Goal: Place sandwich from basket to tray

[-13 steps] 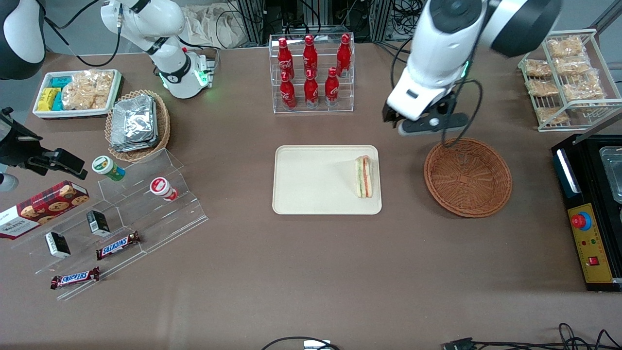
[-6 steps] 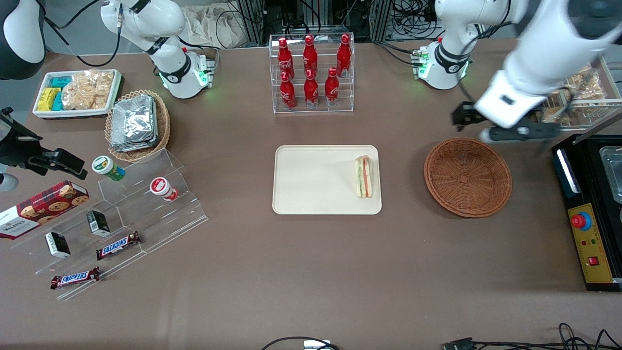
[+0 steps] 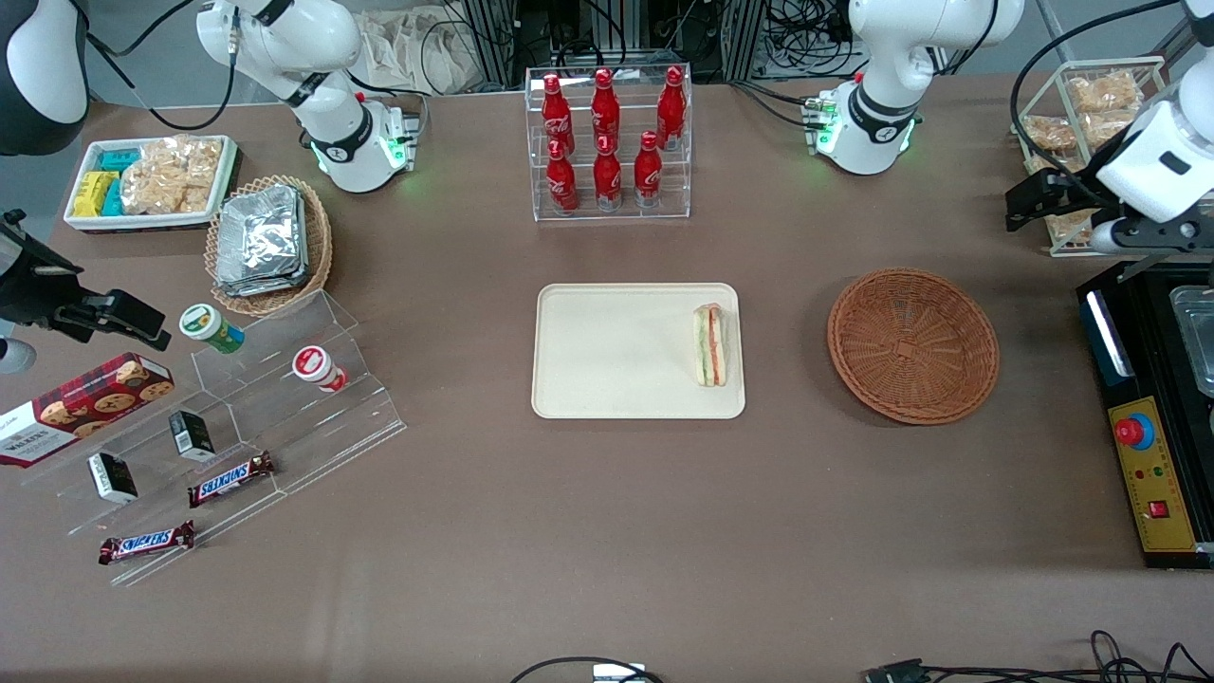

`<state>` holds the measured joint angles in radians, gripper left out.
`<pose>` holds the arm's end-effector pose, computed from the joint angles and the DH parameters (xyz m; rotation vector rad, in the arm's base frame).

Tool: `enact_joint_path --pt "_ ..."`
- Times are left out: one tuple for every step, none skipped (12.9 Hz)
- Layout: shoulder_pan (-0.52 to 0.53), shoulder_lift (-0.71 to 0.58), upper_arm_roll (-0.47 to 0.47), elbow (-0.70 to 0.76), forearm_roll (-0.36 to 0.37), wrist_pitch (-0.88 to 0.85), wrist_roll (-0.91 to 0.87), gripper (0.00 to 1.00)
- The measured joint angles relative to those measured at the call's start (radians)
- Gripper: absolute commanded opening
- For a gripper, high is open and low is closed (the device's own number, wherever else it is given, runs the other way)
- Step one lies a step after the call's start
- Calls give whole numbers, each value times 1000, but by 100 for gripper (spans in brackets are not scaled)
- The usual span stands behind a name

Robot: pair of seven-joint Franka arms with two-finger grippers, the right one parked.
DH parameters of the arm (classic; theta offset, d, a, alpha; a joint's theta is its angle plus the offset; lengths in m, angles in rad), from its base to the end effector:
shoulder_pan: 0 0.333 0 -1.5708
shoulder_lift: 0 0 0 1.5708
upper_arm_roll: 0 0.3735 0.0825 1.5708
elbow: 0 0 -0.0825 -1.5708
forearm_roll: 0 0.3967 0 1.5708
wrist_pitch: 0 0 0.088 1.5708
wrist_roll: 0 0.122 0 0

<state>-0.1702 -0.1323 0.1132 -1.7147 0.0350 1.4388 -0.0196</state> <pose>0.4998 -0.0195 0.6582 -3.1074 0.0581 0.2235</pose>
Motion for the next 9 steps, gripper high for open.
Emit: enact_joint_path --pt "-5 -1 0 1 0 0 -20 100" --pt "-11 -1 -1 2 0 0 -45 100" --pt "-17 -1 -3 3 0 0 -61 100" --pt "-25 -1 -3 3 0 0 -69 100" --pt "-29 -1 -3 4 0 1 -71 100" --pt "-29 1 -4 11 0 2 -73 100" --pt "-27 8 -6 26 0 2 -74 100" --pt "-14 14 -16 39 0 2 -74 100" --pt "20 21 -49 49 0 2 -74 100"
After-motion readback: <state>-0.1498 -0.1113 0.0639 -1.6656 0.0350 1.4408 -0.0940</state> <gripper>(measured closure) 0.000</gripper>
